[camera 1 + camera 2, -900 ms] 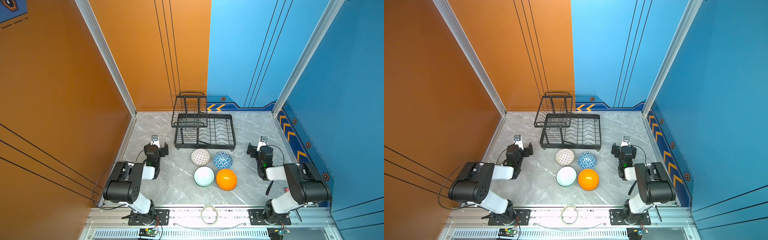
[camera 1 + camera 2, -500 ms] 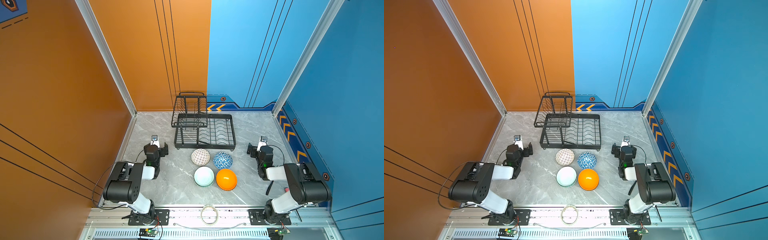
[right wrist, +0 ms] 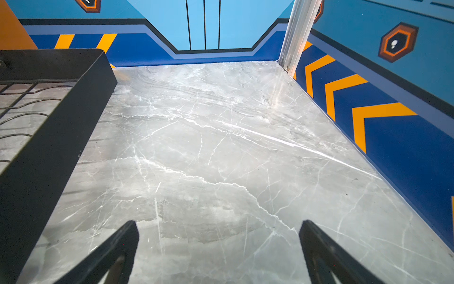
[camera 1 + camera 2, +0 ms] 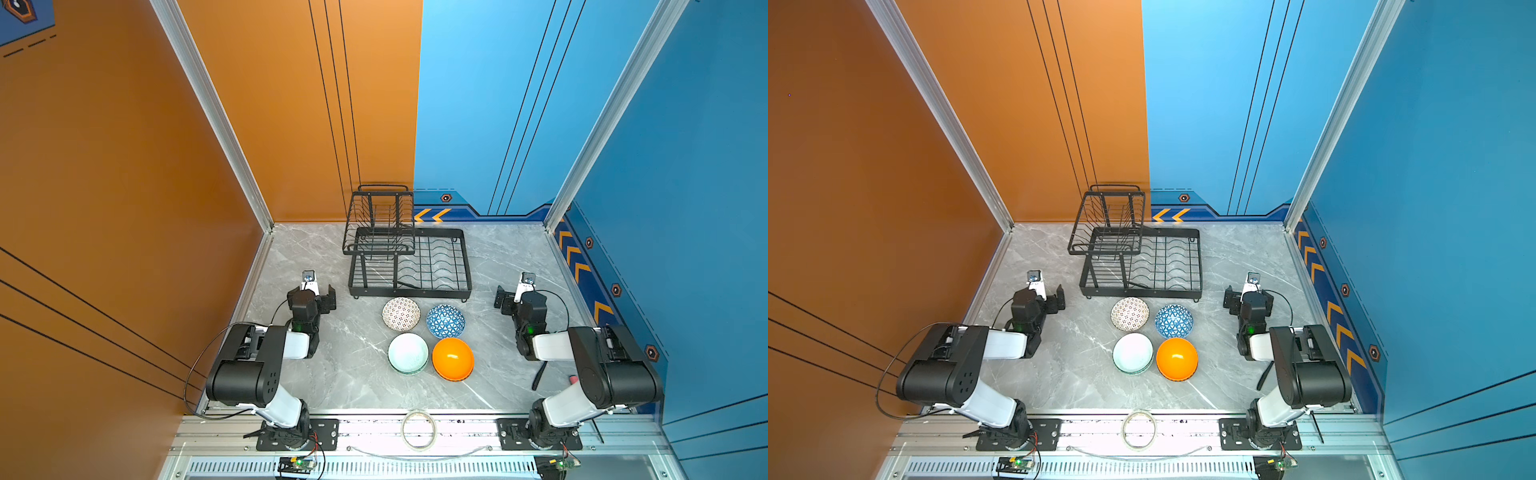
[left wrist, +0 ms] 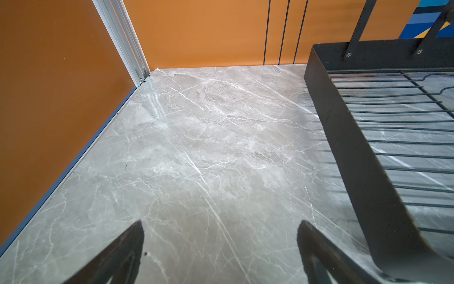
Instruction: Load the bowls into the dish rack
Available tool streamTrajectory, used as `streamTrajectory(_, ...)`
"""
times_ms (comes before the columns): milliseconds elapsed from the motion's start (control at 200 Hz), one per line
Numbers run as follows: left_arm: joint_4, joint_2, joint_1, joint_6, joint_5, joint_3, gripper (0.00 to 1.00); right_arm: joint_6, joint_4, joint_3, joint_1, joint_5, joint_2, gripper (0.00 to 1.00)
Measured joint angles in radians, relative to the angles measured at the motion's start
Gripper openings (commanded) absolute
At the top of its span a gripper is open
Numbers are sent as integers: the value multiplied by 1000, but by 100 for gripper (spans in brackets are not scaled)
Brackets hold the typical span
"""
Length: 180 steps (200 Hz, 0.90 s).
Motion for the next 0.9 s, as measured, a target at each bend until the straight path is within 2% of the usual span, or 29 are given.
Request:
streamTrajectory(516,-13,-6,2,-3,-3,0,98,0,-26,9,0,1,-8,100)
streamTrajectory(711,-192,-175,33,-48,-34,20,98,-1,-175,60,18,32,-163,100)
streamTrajectory(901,-438,-338,31,-140,-40,123,98,11,-388,174,63,44,-290,100)
